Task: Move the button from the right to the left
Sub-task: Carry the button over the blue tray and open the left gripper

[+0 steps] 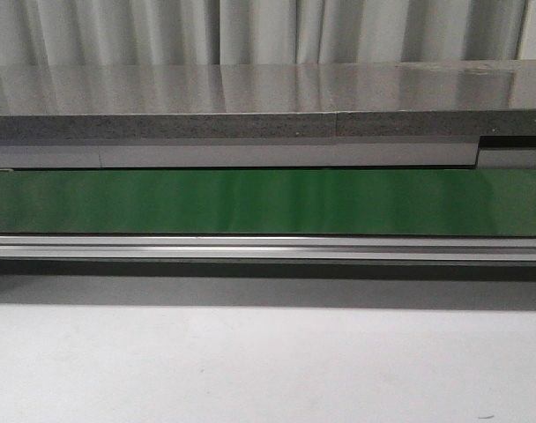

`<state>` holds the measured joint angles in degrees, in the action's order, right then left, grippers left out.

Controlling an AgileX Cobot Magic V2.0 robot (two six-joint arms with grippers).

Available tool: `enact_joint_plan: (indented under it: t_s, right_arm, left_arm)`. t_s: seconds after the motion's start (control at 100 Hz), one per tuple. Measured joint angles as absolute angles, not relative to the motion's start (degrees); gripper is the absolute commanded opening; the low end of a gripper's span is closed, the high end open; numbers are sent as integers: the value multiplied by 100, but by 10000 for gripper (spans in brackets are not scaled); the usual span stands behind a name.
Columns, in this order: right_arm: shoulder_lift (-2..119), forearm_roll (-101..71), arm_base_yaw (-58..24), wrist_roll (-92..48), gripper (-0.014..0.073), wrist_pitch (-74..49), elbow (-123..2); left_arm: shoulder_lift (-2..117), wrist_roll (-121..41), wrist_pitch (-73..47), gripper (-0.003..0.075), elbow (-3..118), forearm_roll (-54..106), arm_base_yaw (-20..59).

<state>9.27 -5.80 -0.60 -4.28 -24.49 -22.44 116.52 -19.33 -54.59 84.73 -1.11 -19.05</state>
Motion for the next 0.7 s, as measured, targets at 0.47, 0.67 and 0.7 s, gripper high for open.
enact_joint_plan:
  t_s: [0.47,0.67,0.7]
  right_arm:
    - [927,-580,-60,-428,-67,-2449,-2244]
    - [927,-580,-60,-428,-67,-2449,-2244]
    - [927,-580,-60,-428,-67,-2449,-2244]
  left_arm:
    - [10820,-1725,-5681,4,8737,47,-1905]
    - [9948,-1689,-5757,-20,8686,800,-1905]
    - [9818,-1689,-5757,-20,8627,927,-1905]
